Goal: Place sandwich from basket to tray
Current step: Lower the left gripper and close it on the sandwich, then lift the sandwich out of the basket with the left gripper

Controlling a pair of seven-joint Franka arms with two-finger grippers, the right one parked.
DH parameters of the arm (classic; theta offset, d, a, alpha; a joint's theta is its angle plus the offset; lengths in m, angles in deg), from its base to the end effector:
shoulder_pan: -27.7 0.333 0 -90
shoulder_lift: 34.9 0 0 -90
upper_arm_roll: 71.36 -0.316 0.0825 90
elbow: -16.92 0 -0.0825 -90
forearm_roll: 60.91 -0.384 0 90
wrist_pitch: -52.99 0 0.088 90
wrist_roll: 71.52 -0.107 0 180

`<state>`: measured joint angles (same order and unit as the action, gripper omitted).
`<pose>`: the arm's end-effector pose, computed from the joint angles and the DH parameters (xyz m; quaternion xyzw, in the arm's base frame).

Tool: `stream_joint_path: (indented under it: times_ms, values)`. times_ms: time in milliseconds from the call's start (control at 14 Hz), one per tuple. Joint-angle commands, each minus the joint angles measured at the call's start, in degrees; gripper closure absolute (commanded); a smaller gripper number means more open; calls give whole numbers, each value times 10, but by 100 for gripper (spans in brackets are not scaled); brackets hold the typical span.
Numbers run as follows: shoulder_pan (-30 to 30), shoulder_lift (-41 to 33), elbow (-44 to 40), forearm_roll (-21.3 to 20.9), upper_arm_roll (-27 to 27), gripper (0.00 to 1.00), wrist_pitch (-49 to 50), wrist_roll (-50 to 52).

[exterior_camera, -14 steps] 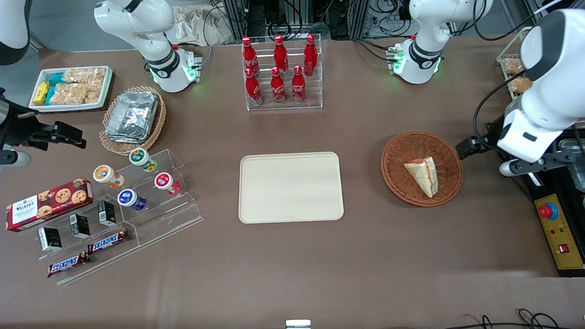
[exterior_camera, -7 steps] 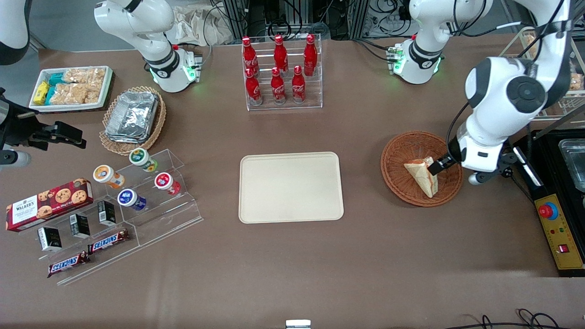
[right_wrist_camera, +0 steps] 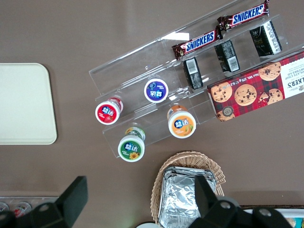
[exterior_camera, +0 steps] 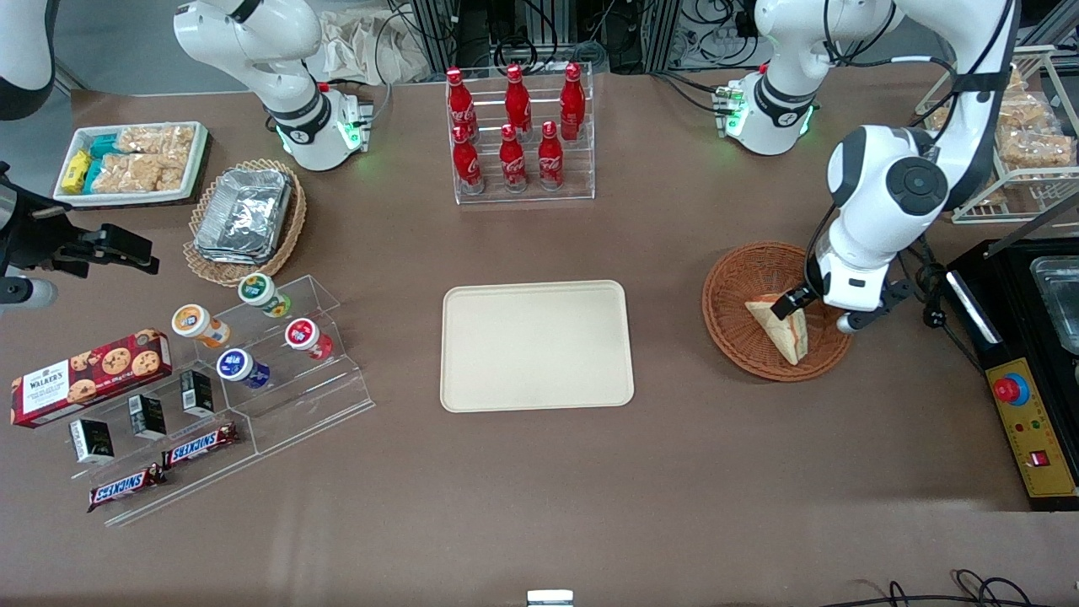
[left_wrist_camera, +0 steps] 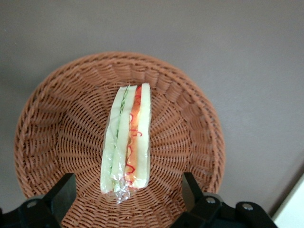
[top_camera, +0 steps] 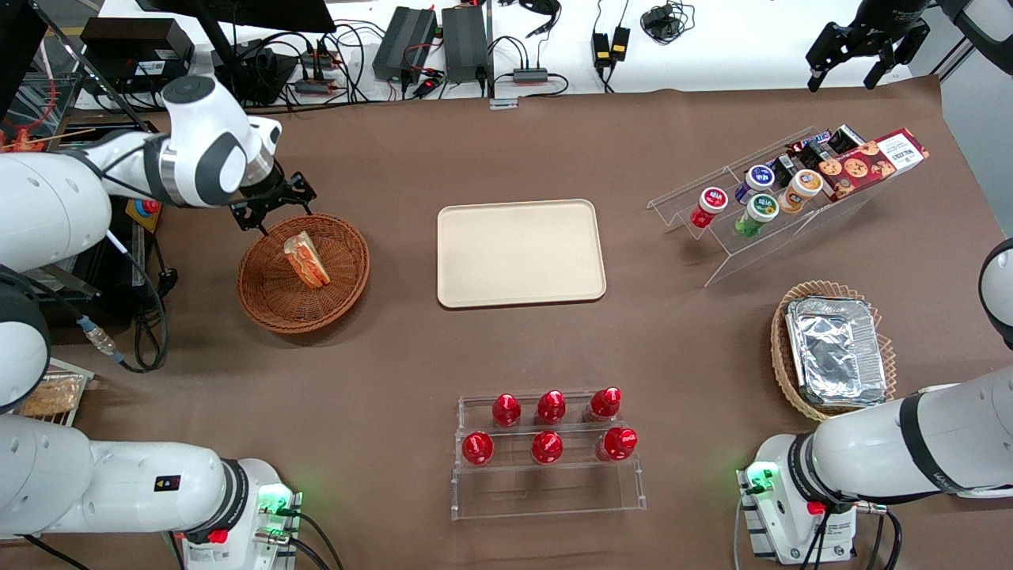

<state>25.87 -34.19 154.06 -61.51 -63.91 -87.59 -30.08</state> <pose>0.4917 -0.0804 0.3160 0.9617 0.2731 0.0227 0.0079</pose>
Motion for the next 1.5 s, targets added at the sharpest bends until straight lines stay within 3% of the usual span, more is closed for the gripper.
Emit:
stream_joint_path:
  times_ms: [0,500,571,643,786,857,1071,1429]
  values:
    - [-1,11,19,-16,-1,1,-33,15]
    - [2,86,22,-34,-2,1,-109,15]
    - [2,89,23,-43,-2,6,-109,15]
    - [2,88,23,-49,-2,26,-109,15]
    - [2,89,25,-49,-2,93,-108,15]
    - [6,89,25,-49,-4,100,-108,21]
    - [11,68,21,-49,-4,100,-100,25]
    - [18,-30,-2,-37,-11,100,8,-52]
